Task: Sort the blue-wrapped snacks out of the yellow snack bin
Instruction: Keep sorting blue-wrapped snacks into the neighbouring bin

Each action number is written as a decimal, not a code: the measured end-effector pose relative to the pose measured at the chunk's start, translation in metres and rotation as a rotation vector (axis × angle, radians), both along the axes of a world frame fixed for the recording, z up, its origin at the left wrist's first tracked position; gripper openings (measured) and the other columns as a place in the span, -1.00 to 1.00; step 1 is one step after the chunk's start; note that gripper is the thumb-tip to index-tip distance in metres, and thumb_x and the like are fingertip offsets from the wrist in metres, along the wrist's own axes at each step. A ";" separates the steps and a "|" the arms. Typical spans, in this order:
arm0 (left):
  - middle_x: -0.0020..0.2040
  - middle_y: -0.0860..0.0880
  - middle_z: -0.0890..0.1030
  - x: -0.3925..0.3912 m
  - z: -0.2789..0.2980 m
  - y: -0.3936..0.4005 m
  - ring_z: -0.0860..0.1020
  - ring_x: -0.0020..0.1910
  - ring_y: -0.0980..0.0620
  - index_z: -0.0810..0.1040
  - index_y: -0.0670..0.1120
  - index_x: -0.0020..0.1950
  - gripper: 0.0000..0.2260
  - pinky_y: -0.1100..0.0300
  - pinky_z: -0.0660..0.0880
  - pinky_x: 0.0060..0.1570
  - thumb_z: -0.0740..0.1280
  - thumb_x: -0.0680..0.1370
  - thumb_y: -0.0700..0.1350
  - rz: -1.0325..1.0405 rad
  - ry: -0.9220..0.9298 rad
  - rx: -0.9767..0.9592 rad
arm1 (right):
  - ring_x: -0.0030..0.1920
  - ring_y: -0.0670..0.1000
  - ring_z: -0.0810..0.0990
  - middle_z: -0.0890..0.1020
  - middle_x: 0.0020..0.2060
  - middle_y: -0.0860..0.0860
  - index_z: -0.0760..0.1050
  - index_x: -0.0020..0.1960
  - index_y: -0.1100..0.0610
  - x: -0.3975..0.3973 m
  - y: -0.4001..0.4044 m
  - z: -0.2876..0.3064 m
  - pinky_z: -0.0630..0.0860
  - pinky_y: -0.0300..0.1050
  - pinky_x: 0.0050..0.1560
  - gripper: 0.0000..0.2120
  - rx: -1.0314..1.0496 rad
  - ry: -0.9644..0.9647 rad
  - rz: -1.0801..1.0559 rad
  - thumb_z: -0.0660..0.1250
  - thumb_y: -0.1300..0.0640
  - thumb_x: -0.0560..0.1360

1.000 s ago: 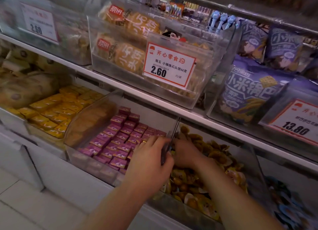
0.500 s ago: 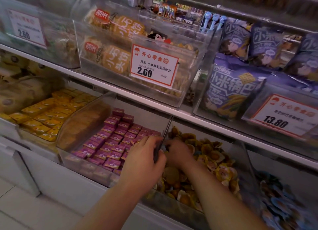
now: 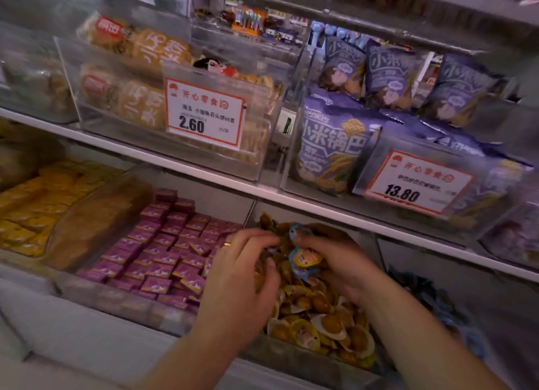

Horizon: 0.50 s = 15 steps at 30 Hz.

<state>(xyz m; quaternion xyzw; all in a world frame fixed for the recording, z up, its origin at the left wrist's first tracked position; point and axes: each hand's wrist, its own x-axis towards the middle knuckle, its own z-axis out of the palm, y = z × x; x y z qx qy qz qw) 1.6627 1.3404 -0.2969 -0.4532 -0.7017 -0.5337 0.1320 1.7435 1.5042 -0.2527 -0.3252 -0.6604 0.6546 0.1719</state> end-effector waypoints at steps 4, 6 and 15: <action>0.29 0.21 0.39 0.024 -0.016 0.020 0.46 0.25 0.19 0.25 0.26 0.40 -0.49 0.12 0.49 0.18 0.25 0.47 0.28 -0.196 -0.176 -0.258 | 0.06 0.27 0.65 0.67 0.04 0.30 0.60 0.16 0.29 0.027 -0.004 -0.007 0.55 0.18 0.13 -0.75 -0.267 0.063 -0.109 0.38 0.22 0.51; 0.35 0.19 0.40 0.020 -0.025 0.026 0.46 0.27 0.16 0.20 0.29 0.44 -0.39 0.15 0.48 0.20 0.34 0.43 0.29 -0.219 -0.168 -0.403 | 0.14 0.31 0.62 0.65 0.10 0.32 0.57 0.21 0.29 0.032 -0.007 -0.012 0.53 0.24 0.22 -0.74 -0.325 0.087 -0.135 0.34 0.23 0.55; 0.09 0.16 0.64 0.001 -0.023 0.036 0.60 0.06 0.26 0.53 0.10 0.31 -0.59 0.13 0.56 0.13 0.47 0.48 -0.02 -0.341 -0.397 -0.443 | -0.12 0.16 0.72 0.69 0.00 0.23 0.56 0.20 0.23 0.041 -0.002 -0.024 0.65 0.02 -0.26 -0.70 -0.381 0.143 -0.108 0.42 0.15 0.51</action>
